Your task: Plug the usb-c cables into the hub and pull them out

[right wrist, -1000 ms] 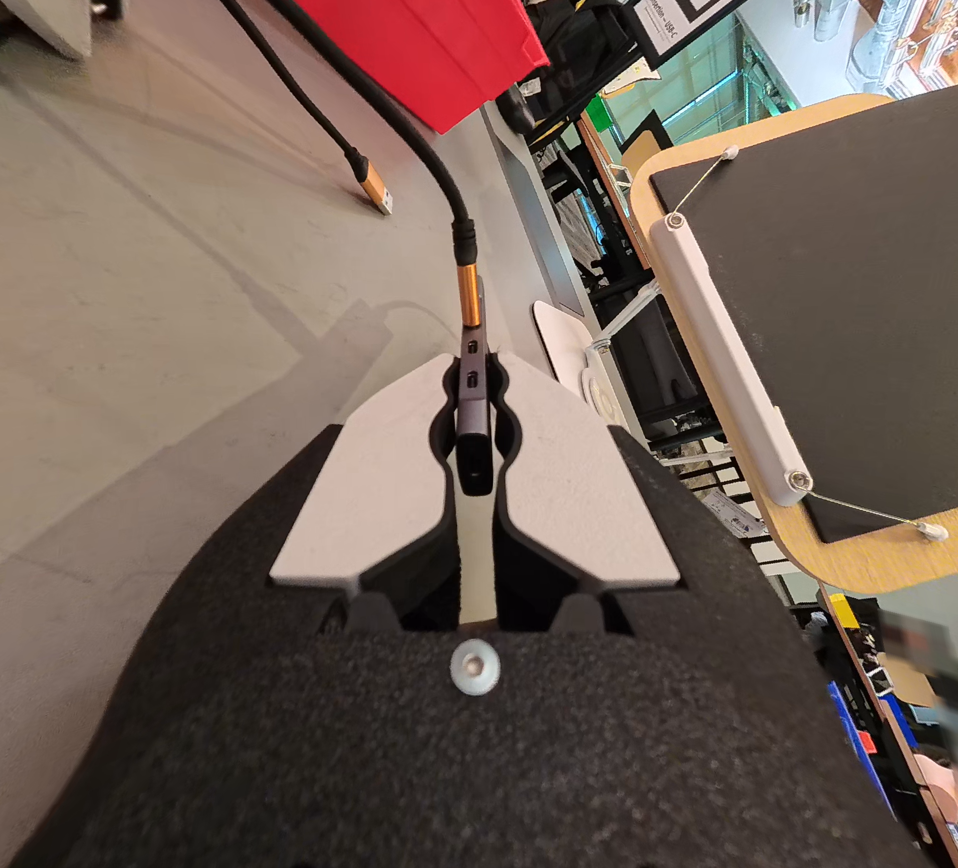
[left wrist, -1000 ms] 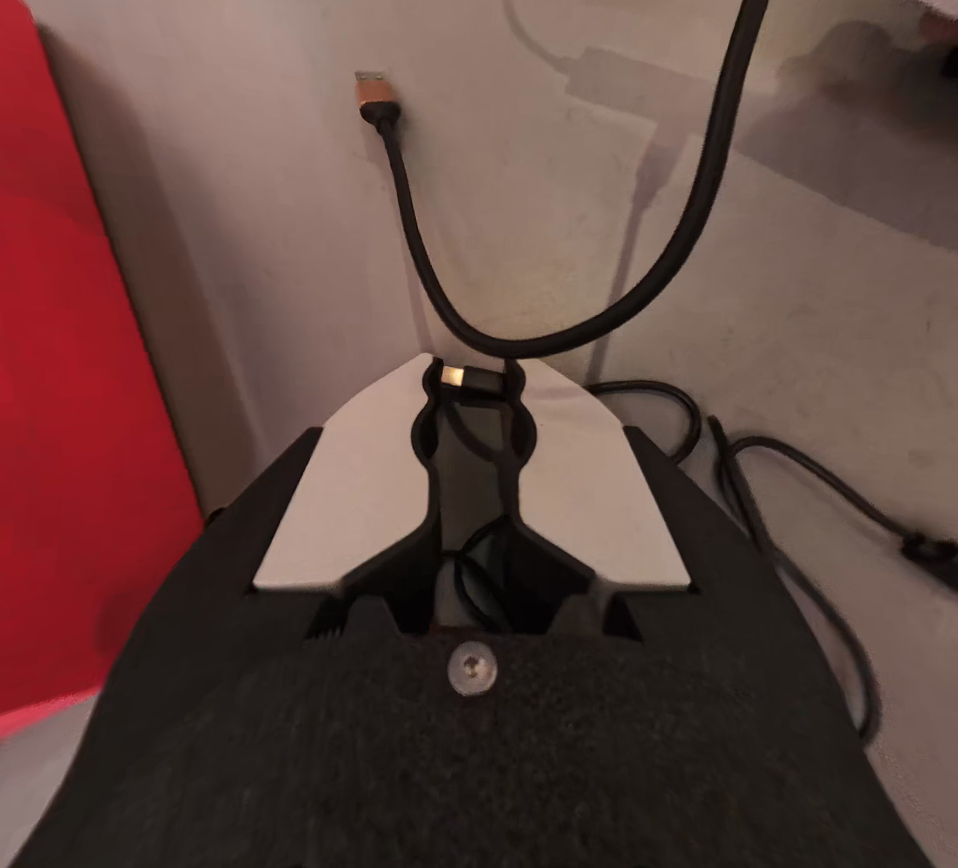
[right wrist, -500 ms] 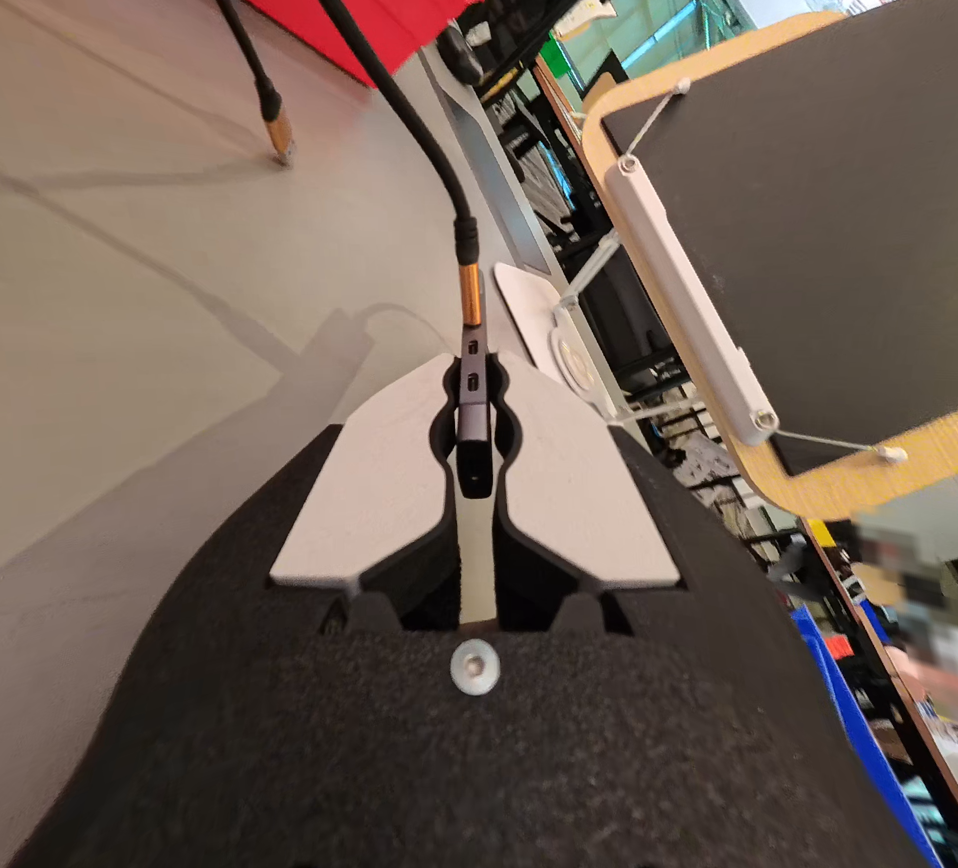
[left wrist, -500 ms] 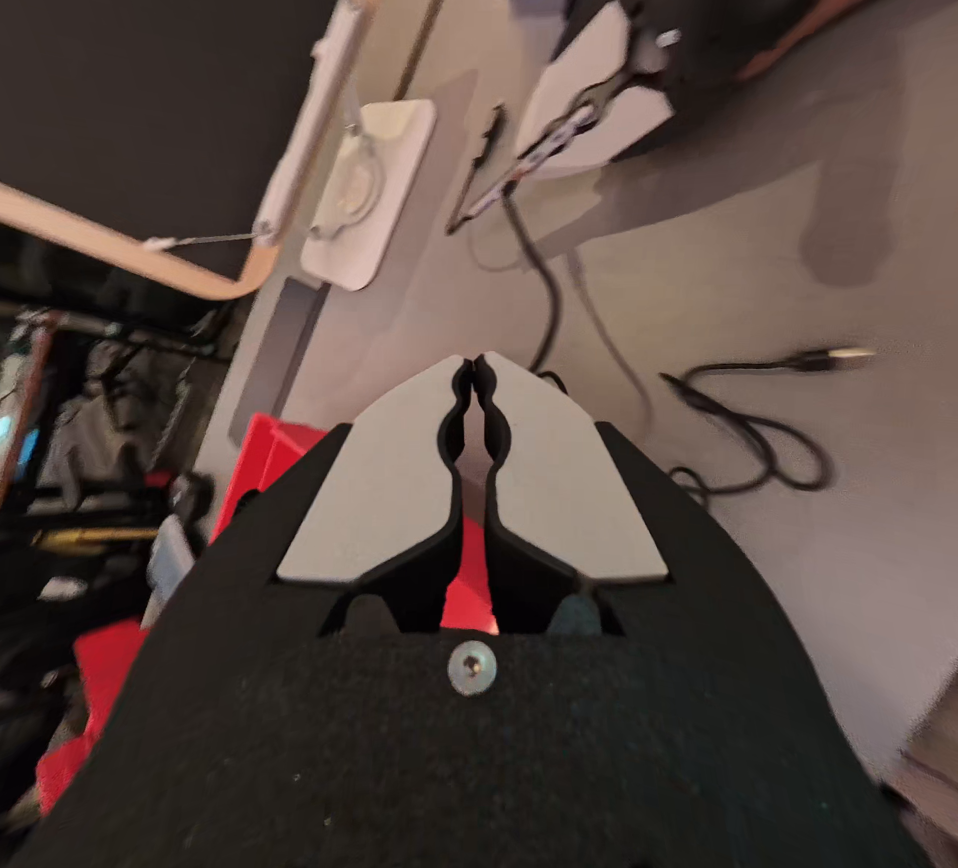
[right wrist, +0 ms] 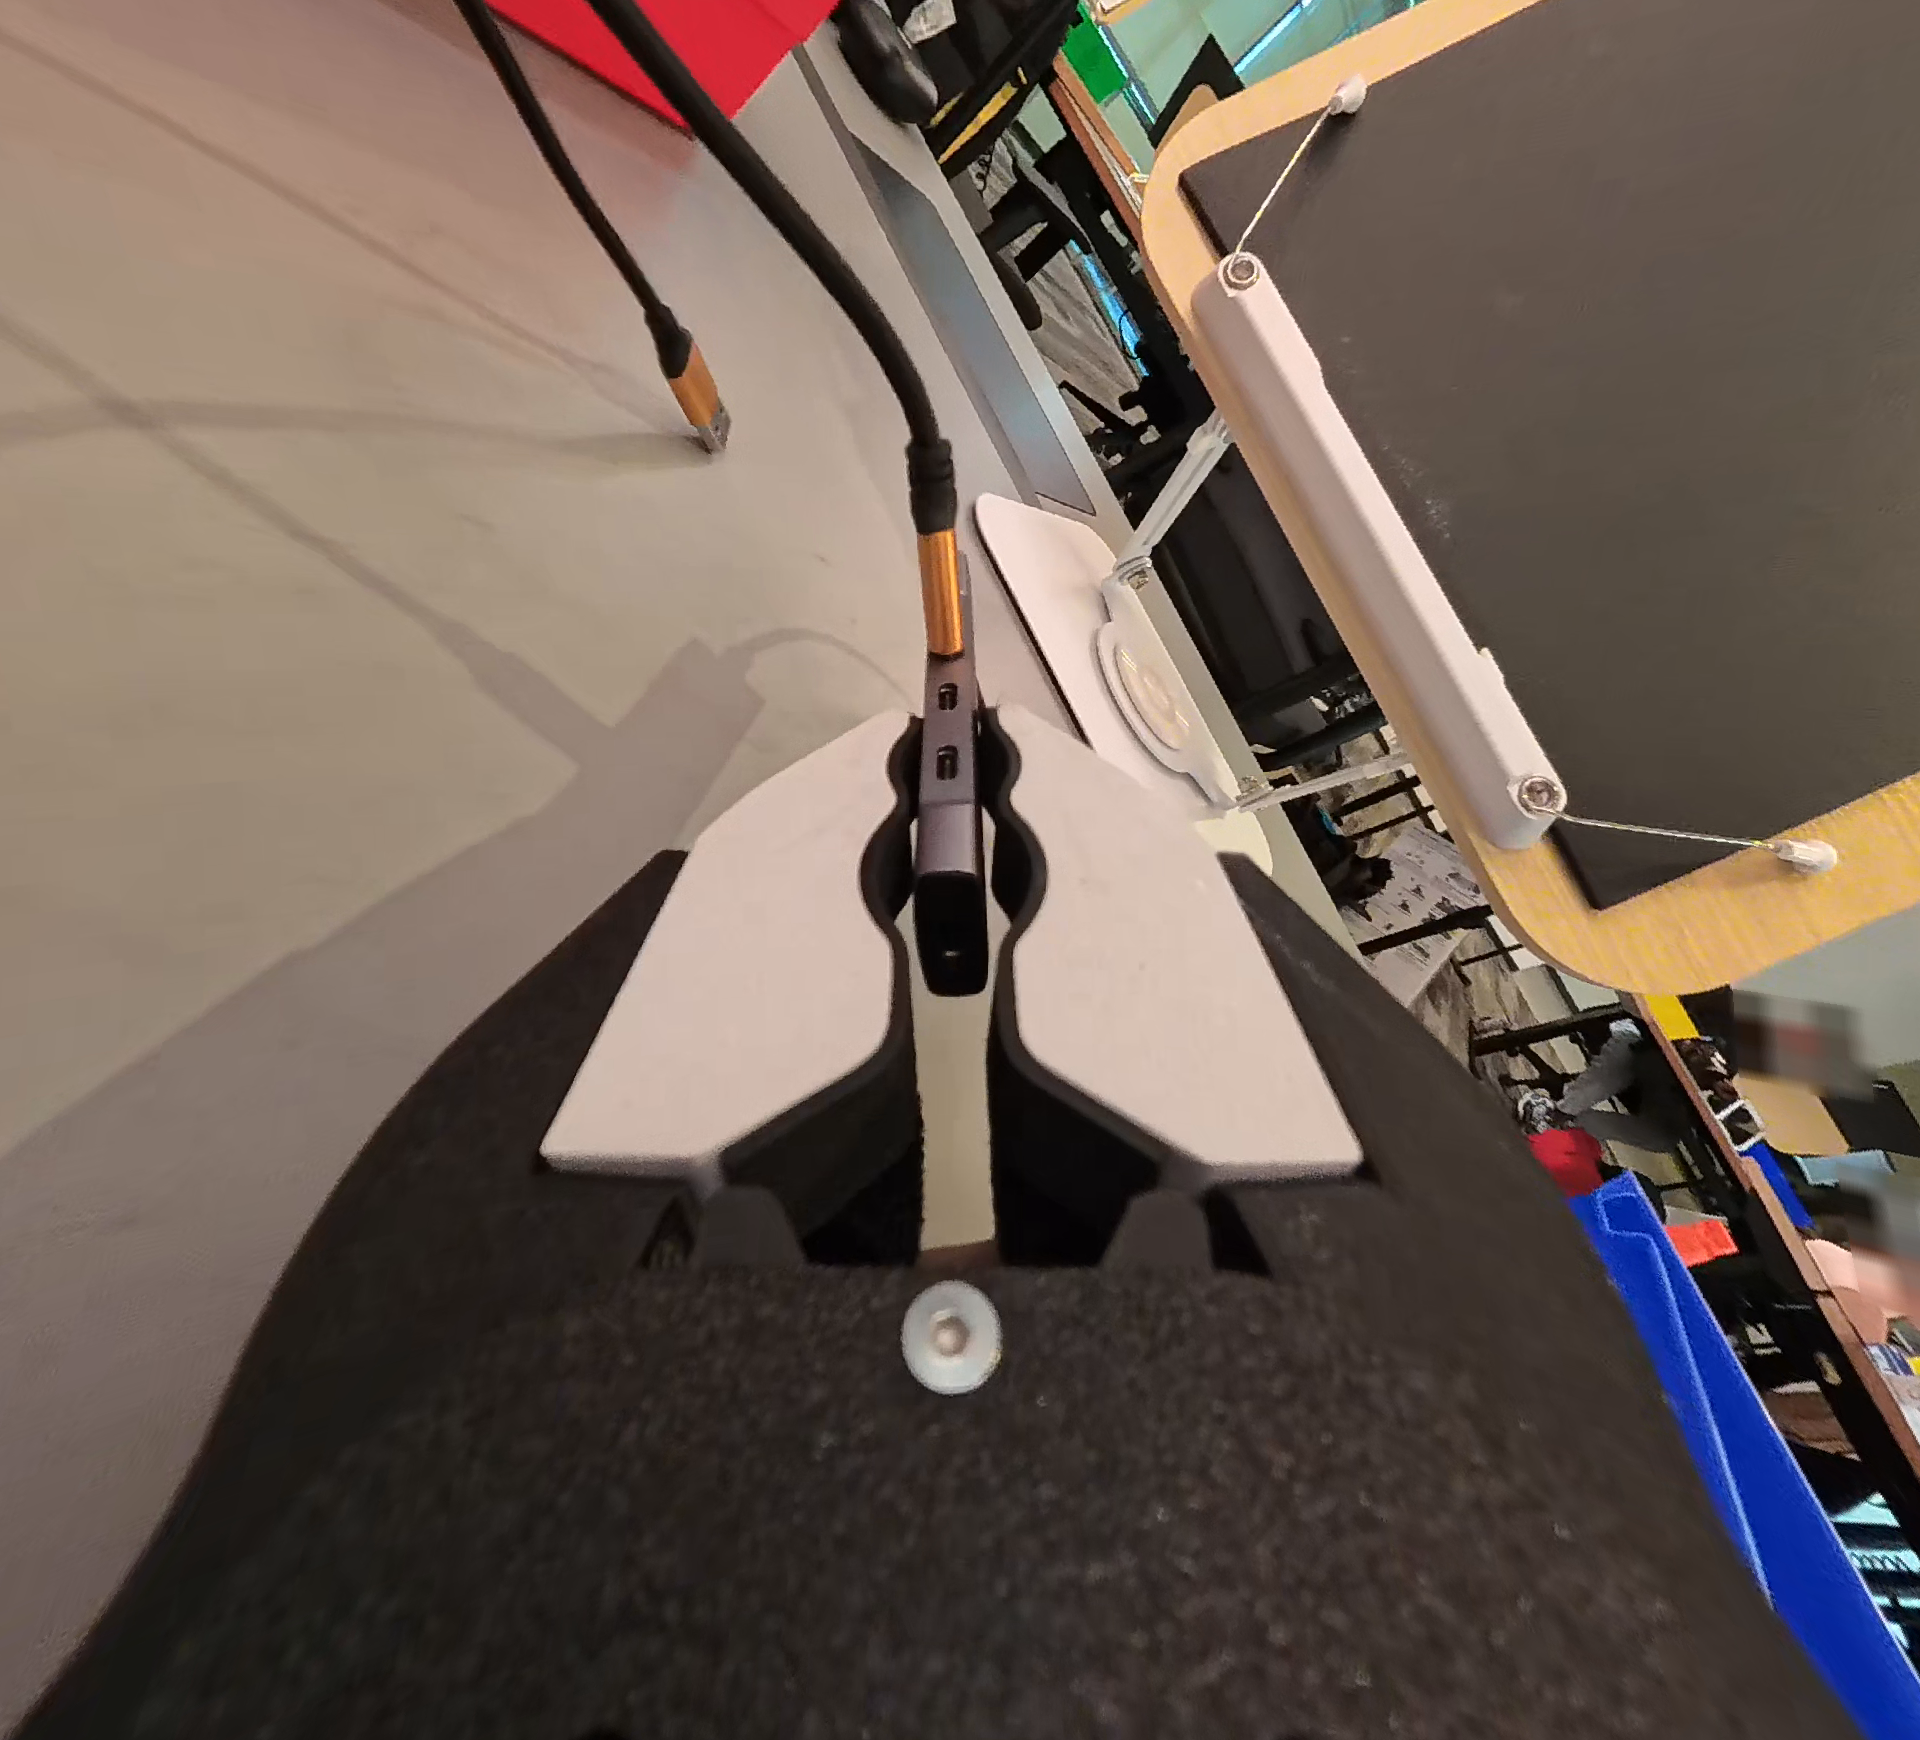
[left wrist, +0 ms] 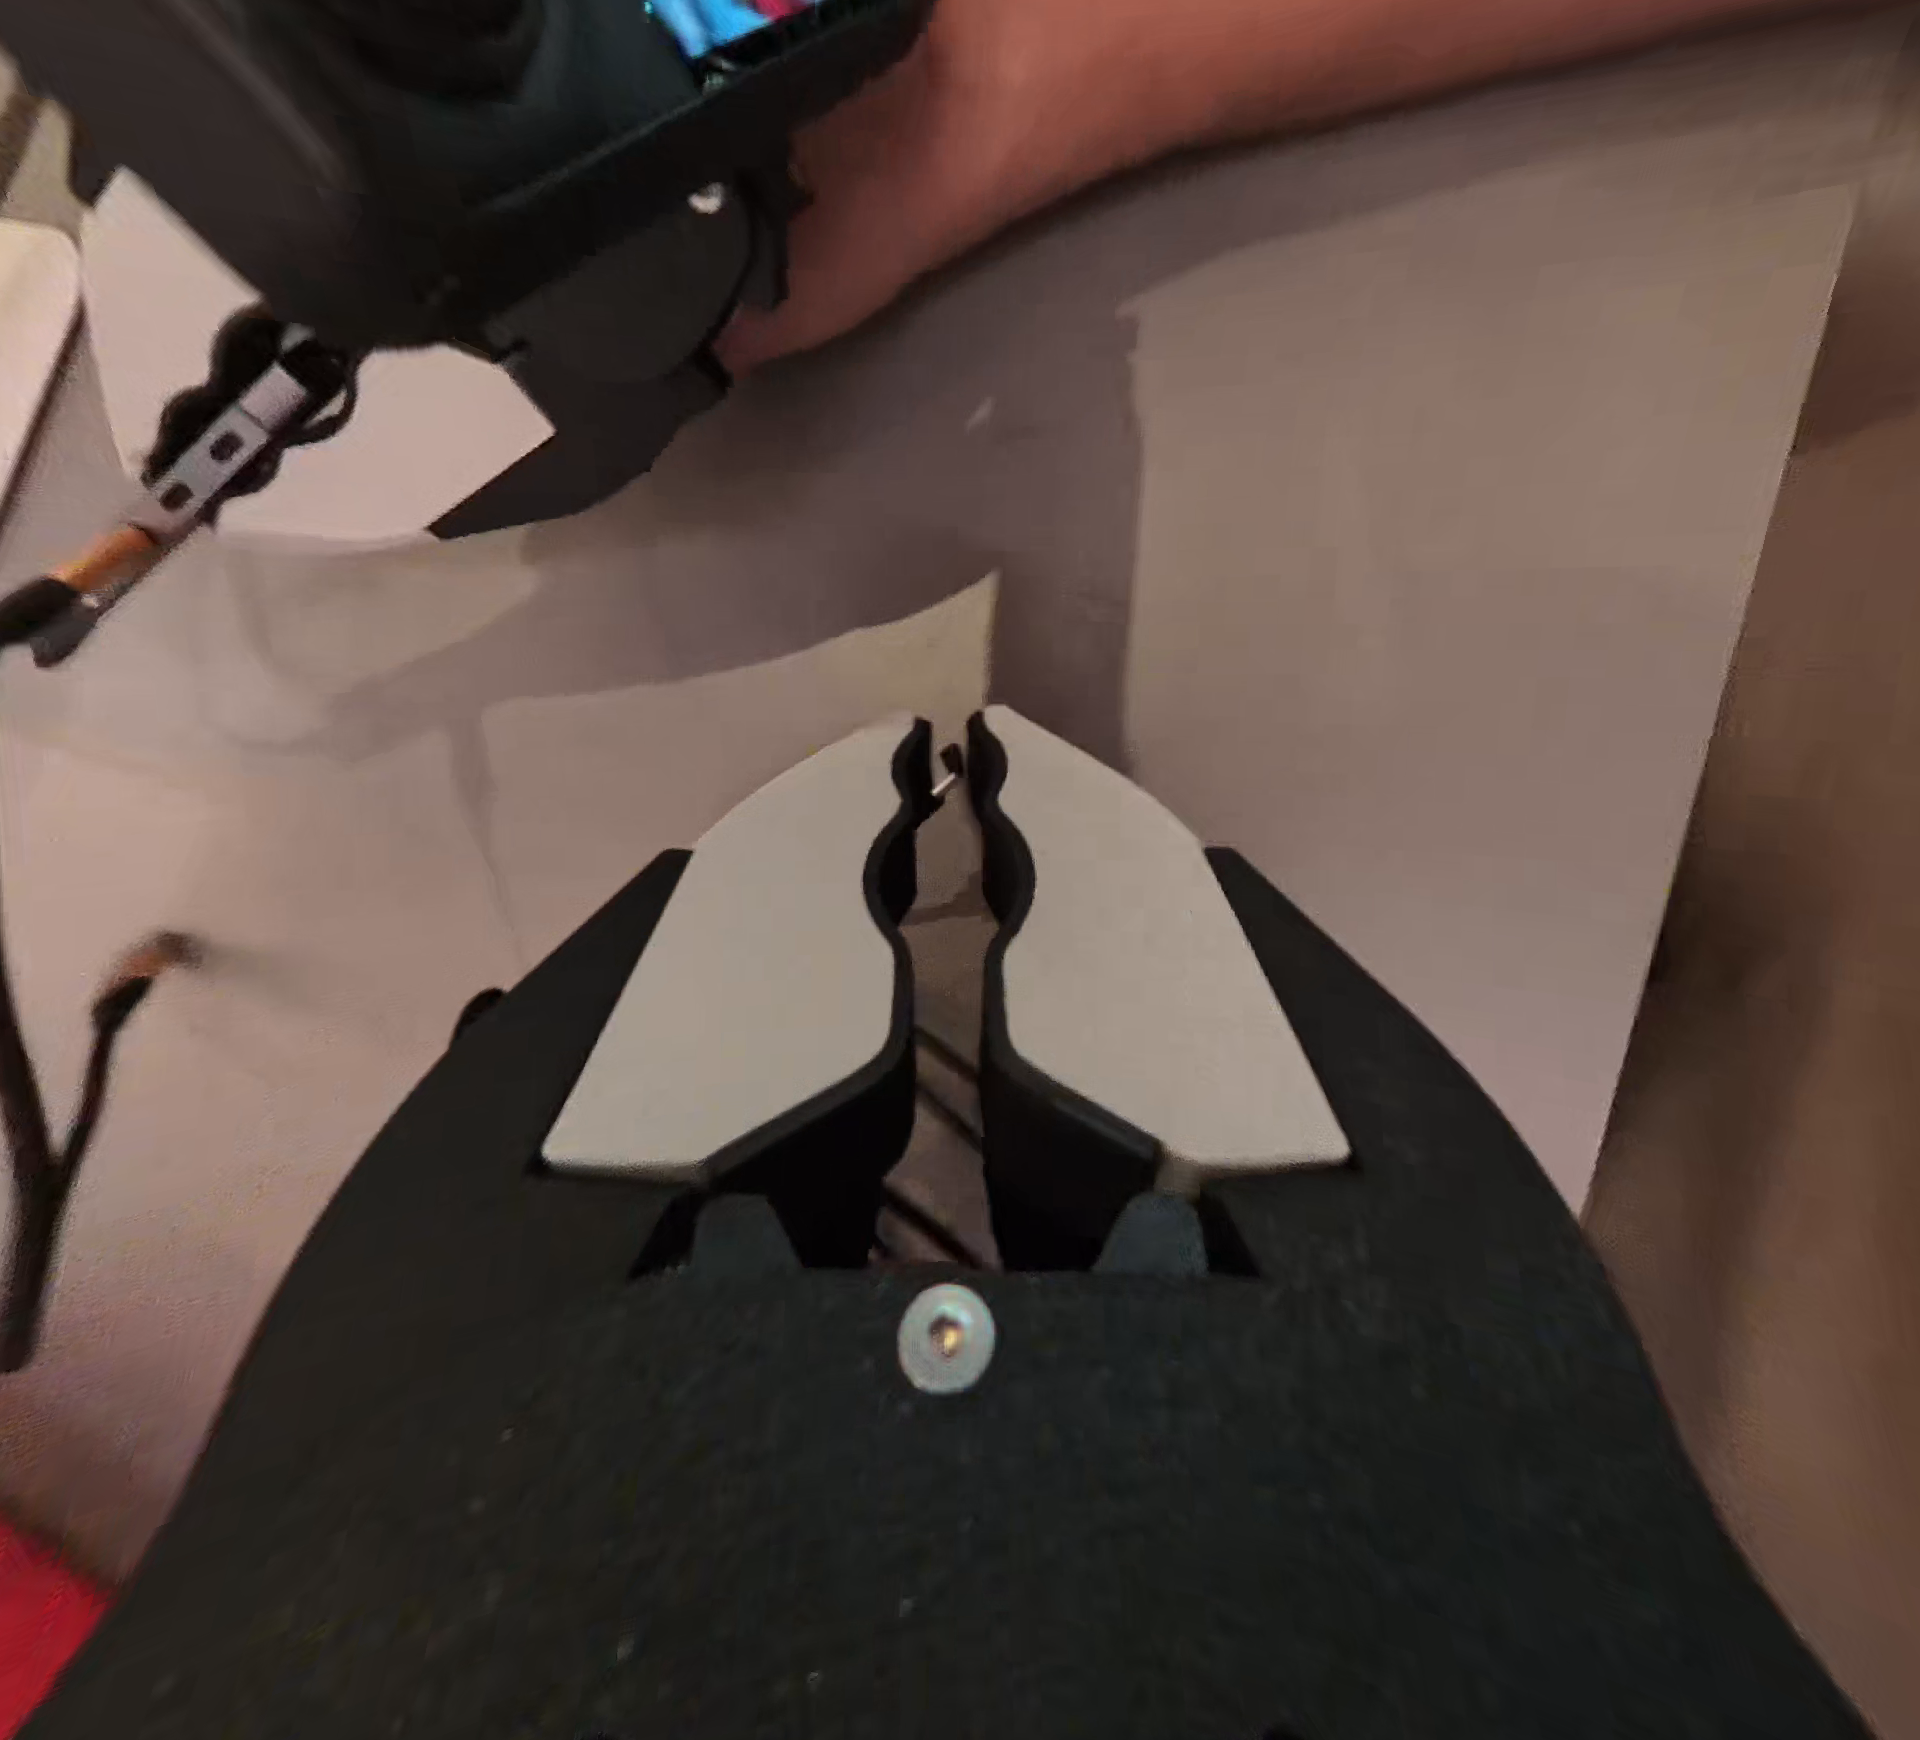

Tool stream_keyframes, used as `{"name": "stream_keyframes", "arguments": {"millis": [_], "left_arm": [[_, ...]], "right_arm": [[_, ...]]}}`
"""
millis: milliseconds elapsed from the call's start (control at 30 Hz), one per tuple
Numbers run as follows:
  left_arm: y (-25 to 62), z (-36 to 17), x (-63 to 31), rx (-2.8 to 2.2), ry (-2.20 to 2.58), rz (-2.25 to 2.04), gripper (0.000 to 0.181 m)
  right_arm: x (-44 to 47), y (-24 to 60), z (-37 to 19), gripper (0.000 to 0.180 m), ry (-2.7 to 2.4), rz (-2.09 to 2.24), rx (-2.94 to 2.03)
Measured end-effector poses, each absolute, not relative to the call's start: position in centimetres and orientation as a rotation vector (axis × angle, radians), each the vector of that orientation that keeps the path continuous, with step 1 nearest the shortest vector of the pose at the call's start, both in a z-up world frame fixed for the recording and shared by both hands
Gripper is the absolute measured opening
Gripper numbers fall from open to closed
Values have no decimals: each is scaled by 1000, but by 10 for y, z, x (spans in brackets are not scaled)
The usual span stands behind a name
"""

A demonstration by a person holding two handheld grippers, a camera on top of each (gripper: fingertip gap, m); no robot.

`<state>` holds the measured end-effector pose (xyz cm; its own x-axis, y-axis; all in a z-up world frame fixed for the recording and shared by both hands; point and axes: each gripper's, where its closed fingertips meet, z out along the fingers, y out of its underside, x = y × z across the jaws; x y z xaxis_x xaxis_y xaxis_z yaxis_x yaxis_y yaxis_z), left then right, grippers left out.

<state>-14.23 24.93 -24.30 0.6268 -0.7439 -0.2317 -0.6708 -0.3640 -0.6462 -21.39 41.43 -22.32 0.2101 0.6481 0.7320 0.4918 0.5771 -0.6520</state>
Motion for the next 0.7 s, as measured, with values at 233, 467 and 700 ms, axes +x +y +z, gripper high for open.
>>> {"name": "stream_keyframes", "arguments": {"millis": [233, 467, 700], "left_arm": [[232, -237, -145, -2010, 991, -211, 29], [198, -202, -148, -1976, 1109, -346, 31], [210, -162, -180, -1952, 1459, -280, 35]], "right_arm": [[-215, 414, -225, 9, -1443, 151, -1044], [-216, 413, -226, 9, -1454, 155, -1040], [-218, 410, -227, 9, -1470, 168, -1030]]}}
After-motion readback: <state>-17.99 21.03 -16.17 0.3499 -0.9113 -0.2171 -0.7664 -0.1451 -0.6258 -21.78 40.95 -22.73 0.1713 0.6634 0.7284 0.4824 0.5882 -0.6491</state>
